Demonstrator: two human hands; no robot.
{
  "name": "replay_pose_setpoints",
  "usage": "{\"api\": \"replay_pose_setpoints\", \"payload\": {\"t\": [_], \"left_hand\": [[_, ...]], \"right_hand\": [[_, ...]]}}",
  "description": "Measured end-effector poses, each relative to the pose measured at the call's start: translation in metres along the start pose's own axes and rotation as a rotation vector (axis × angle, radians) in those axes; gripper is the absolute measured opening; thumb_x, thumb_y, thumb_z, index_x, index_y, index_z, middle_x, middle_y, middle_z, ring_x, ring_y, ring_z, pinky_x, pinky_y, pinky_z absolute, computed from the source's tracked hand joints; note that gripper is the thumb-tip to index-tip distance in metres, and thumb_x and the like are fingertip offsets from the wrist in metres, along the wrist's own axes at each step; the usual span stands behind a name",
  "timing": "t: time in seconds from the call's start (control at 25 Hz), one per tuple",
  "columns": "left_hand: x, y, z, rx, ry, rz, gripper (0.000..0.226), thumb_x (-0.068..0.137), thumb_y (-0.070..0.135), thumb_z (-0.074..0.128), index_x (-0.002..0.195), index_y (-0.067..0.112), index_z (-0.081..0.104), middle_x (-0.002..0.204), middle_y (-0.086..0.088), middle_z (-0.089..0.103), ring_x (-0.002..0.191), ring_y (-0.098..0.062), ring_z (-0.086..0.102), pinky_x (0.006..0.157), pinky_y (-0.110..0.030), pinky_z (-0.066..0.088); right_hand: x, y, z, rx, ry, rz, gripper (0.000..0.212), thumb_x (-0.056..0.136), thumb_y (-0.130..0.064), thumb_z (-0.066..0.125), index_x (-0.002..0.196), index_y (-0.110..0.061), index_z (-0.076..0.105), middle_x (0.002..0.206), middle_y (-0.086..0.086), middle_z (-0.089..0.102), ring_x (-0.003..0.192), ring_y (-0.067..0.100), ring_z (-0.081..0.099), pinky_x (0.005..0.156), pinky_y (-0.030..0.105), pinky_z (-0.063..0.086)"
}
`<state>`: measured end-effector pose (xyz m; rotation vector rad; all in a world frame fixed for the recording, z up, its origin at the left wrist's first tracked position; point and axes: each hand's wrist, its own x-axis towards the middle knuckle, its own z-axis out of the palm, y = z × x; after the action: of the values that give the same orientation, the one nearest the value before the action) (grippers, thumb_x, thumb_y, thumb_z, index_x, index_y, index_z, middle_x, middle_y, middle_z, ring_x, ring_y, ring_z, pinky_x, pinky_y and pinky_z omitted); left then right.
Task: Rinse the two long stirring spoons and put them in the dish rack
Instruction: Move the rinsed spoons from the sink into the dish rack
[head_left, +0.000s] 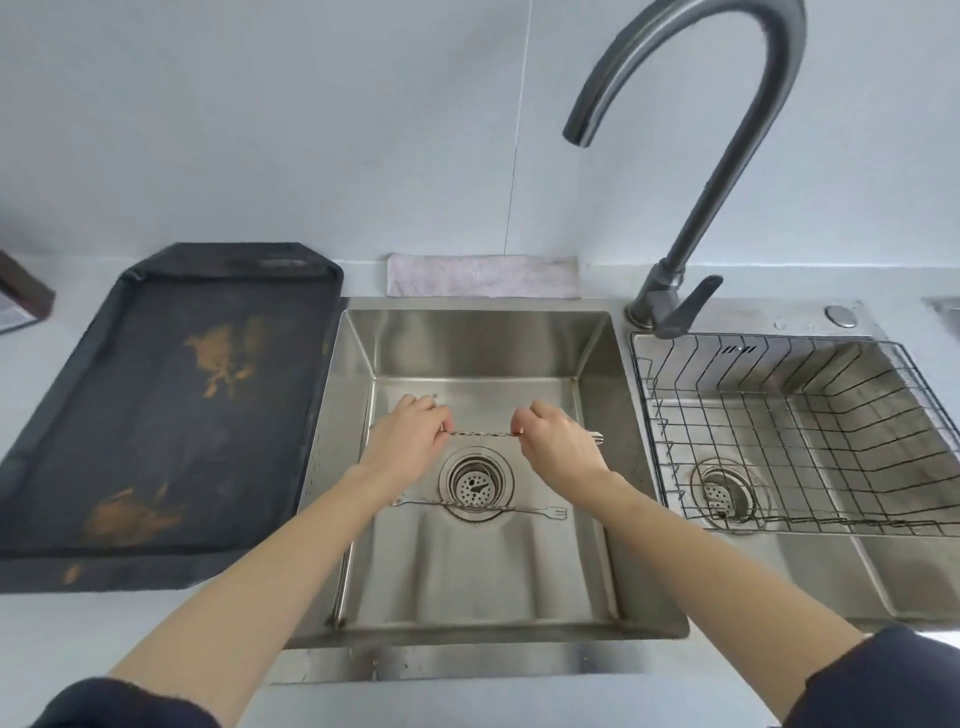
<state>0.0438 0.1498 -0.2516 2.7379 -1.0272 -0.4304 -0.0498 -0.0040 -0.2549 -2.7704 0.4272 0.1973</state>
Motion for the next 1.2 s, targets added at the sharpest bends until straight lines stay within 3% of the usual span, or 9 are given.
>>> {"api": "replay_pose_setpoints", "payload": {"t": [0.24, 0.48, 0.6, 0.88, 1.2], "left_hand": [[-0.018, 0.031, -0.028, 0.014, 0.1, 0.053, 0.022, 0.094, 0.021, 0.047, 0.107, 0.013, 0.063, 0.112, -0.004, 0.061, 0.11, -0.022, 0.047, 0.085, -0.042, 0.051], [-0.025, 0.083, -0.034, 0.013, 0.195, 0.113, 0.024, 0.094, 0.022, 0.048, 0.108, 0.014, 0.065, 0.11, -0.004, 0.063, 0.111, -0.021, 0.051, 0.086, -0.032, 0.045], [-0.017, 0.119, -0.028, -0.005, 0.214, 0.147, 0.024, 0.093, 0.023, 0.048, 0.107, 0.015, 0.066, 0.11, -0.004, 0.064, 0.109, -0.021, 0.051, 0.085, -0.032, 0.045], [0.008, 0.204, -0.008, -0.049, 0.131, 0.23, 0.022, 0.093, 0.023, 0.05, 0.106, 0.014, 0.066, 0.11, -0.004, 0.064, 0.105, -0.022, 0.054, 0.084, -0.035, 0.05], [0.048, 0.28, 0.014, -0.035, 0.083, 0.295, 0.022, 0.093, 0.023, 0.05, 0.105, 0.016, 0.066, 0.111, -0.001, 0.065, 0.106, -0.019, 0.056, 0.079, -0.031, 0.048]], "right_hand": [[-0.028, 0.01, -0.032, 0.035, 0.146, 0.005, 0.024, 0.096, -0.01, 0.042, 0.113, -0.005, 0.058, 0.114, 0.015, 0.057, 0.112, 0.032, 0.051, 0.083, 0.039, 0.045], [-0.057, 0.047, -0.064, 0.03, 0.22, -0.001, 0.024, 0.097, -0.012, 0.042, 0.112, -0.005, 0.059, 0.112, 0.014, 0.058, 0.107, 0.03, 0.052, 0.071, 0.03, 0.035], [-0.074, 0.08, -0.078, 0.033, 0.228, 0.016, 0.024, 0.096, -0.012, 0.042, 0.111, -0.004, 0.06, 0.111, 0.014, 0.059, 0.107, 0.03, 0.053, 0.074, 0.034, 0.043], [-0.104, 0.163, -0.109, -0.019, 0.254, 0.098, 0.024, 0.097, -0.015, 0.044, 0.109, -0.006, 0.063, 0.111, 0.009, 0.061, 0.105, 0.027, 0.056, 0.07, 0.031, 0.04], [-0.11, 0.246, -0.123, -0.026, 0.192, 0.207, 0.025, 0.098, -0.019, 0.044, 0.11, -0.01, 0.064, 0.114, 0.008, 0.062, 0.106, 0.029, 0.058, 0.082, 0.037, 0.047]]}}
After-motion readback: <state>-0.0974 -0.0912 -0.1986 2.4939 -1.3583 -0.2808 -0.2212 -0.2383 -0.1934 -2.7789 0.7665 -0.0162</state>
